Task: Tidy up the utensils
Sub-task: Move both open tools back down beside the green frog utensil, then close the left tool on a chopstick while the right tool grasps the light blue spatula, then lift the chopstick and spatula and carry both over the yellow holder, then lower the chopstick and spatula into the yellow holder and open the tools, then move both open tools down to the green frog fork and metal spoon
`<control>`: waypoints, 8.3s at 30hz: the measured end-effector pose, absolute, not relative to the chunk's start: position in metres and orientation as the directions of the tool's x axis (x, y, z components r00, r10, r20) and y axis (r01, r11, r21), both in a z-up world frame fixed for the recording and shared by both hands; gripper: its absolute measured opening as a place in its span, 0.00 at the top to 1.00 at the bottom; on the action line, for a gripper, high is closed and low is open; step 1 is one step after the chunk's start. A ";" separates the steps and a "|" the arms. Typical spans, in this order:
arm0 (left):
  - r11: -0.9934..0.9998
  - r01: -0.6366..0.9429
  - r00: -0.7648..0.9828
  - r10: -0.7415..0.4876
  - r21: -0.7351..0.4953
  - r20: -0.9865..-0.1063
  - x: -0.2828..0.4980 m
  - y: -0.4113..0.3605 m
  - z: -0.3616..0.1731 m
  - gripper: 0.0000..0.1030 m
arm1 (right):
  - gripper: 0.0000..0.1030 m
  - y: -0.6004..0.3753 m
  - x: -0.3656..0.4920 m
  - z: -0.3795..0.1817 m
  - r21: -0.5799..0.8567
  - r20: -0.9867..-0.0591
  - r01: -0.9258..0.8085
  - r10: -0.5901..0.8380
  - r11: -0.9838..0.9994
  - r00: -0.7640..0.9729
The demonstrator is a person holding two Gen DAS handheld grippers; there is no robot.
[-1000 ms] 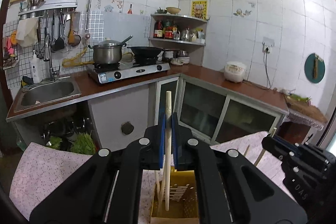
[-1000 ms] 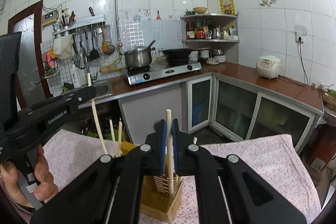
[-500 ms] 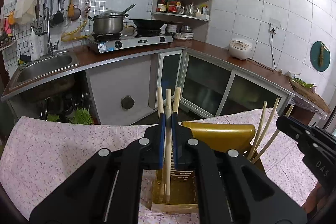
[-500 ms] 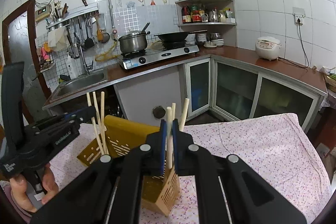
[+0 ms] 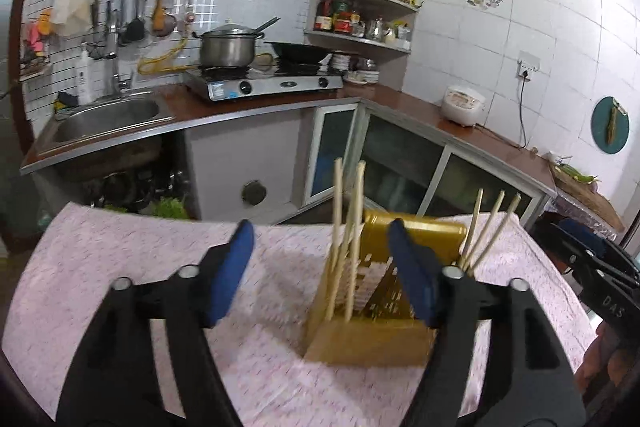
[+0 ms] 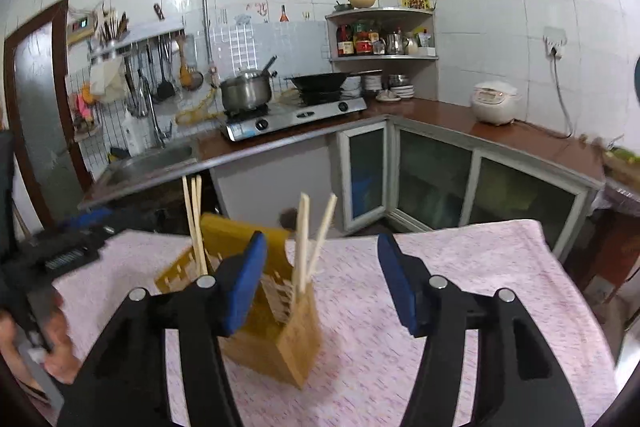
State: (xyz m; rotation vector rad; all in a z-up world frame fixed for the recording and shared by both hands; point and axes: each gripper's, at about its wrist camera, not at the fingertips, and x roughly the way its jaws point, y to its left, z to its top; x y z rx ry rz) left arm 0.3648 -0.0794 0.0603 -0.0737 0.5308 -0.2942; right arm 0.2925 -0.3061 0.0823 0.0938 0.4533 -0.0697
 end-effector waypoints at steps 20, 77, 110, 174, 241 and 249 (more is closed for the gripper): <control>0.970 0.237 0.542 -0.183 -0.060 -0.820 0.252 -0.069 -0.060 0.21 | 0.33 -0.314 0.210 -0.032 0.049 -0.803 0.143 -0.046 0.988 0.594; 0.965 0.253 0.391 -0.162 -0.064 -0.906 0.241 -0.039 -0.085 1.00 | 0.95 -0.234 0.213 -0.082 0.265 -0.899 0.025 0.238 0.964 0.368; 0.958 0.282 0.311 -0.147 -0.056 -0.939 0.291 -0.088 -0.096 0.96 | 0.96 -0.296 0.238 -0.056 0.136 -0.905 0.039 0.108 0.990 0.411; 0.873 0.462 0.875 -0.477 -0.156 -0.078 0.402 -0.111 0.088 0.96 | 0.97 -0.270 0.325 0.109 -0.113 -0.115 0.180 -0.193 0.977 0.974; 0.954 0.287 0.684 -0.267 -0.086 -0.679 0.221 -0.051 -0.009 0.05 | 0.09 -0.320 0.197 0.020 0.111 -0.598 0.149 -0.054 0.983 0.800; 0.956 0.266 0.517 -0.251 -0.125 -0.819 0.231 -0.066 -0.054 0.05 | 0.09 -0.340 0.204 -0.039 0.072 -0.793 0.198 -0.064 0.978 0.605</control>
